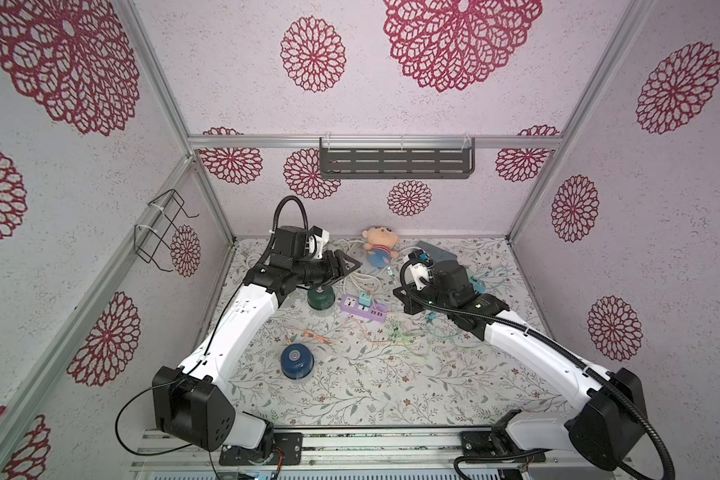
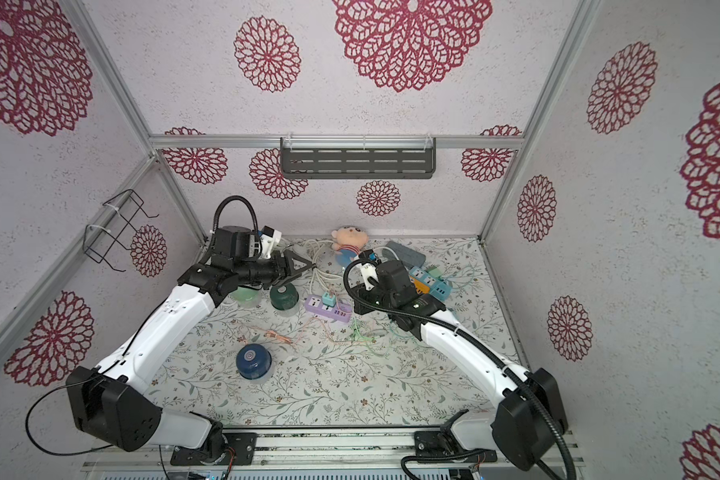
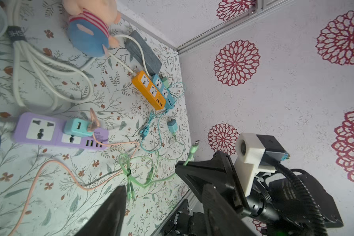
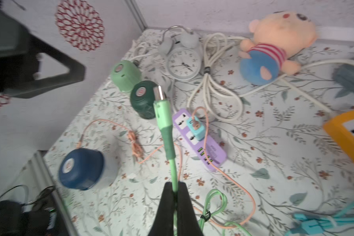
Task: Charge the cordless meat grinders
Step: Pick up the charging cable from the center of the board.
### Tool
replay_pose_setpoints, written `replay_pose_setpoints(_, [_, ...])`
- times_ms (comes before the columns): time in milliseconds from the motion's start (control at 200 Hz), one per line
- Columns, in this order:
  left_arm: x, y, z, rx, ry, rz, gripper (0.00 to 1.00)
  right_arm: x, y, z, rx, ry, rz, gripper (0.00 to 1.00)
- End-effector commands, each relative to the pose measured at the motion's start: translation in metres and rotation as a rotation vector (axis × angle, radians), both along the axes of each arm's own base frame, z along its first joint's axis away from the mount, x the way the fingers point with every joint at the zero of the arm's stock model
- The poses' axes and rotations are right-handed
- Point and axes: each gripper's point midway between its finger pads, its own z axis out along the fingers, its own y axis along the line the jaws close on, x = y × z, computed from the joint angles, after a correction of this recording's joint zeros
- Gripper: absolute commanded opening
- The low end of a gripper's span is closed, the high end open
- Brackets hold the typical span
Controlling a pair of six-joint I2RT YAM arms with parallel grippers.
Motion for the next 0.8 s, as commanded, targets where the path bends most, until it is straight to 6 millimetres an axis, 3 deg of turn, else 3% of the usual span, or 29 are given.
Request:
replay_pose_setpoints(0, [0.0,-0.013,-0.02,-0.014,0.111,0.003,0.6,0.017,-0.012,0.0,-0.14,-0.086,-0.076,0.0])
replay_pose_setpoints(345, [0.009,-0.06,-0.036,-0.043,0.14,-0.051,0.59,0.012,0.023,-0.008,-0.183,-0.099,-0.004,0.0])
replay_pose_setpoints(540, [0.018,-0.065,-0.048,-0.058,0.155,-0.037,0.58,0.005,0.034,-0.014,-0.214,-0.1,0.03,0.0])
replay_pose_setpoints(796, [0.023,-0.066,-0.063,-0.063,0.179,-0.031,0.35,0.0,0.041,-0.024,-0.275,-0.111,0.047,0.0])
